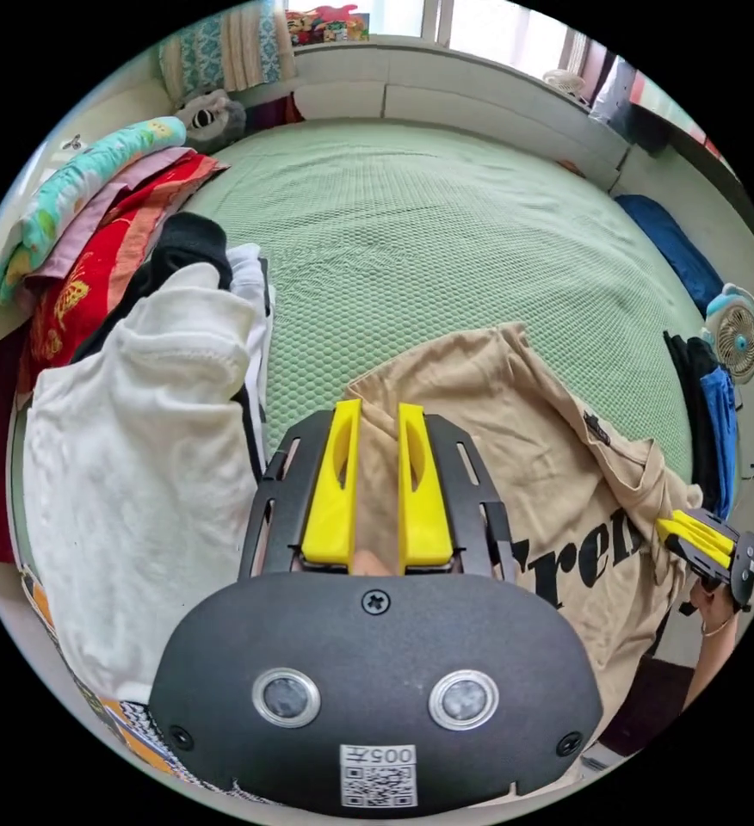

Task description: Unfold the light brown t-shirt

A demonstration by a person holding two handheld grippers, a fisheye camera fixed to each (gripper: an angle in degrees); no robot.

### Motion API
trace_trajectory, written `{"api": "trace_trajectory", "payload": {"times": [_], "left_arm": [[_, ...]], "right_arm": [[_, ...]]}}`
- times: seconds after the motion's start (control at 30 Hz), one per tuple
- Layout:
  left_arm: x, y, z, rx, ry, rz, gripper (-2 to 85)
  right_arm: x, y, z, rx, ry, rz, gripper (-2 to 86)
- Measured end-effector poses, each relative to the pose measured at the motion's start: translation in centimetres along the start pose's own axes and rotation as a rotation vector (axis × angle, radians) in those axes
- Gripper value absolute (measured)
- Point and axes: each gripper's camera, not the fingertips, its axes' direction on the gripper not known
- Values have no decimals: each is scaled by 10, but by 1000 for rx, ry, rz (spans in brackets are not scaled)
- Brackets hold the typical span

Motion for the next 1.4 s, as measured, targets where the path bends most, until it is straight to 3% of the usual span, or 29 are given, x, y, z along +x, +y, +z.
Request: {"api": "trace_trajectory", "payload": {"times": [0.2, 0.53, 0.73, 0.9, 1.1, 1.4], "left_arm": [[15, 6, 6, 29, -52, 133, 39], [16, -25, -10, 159, -69, 119, 30], [15, -68, 9, 184, -136, 61, 33], [9, -83, 65, 55, -132, -5, 58], [-4, -53, 43, 140, -30, 46, 74], [25, 42, 33, 97, 15, 202, 81]], "right_arm": [[-2, -16, -11, 47, 71, -13, -14], [18, -102, -34, 213, 326, 89, -16], [44, -178, -12, 234, 307, 172, -14], [73, -211, 42, 112, 254, 340, 3], [69, -163, 30, 247, 300, 265, 14], [23, -45, 33, 196, 197, 111, 70]]}}
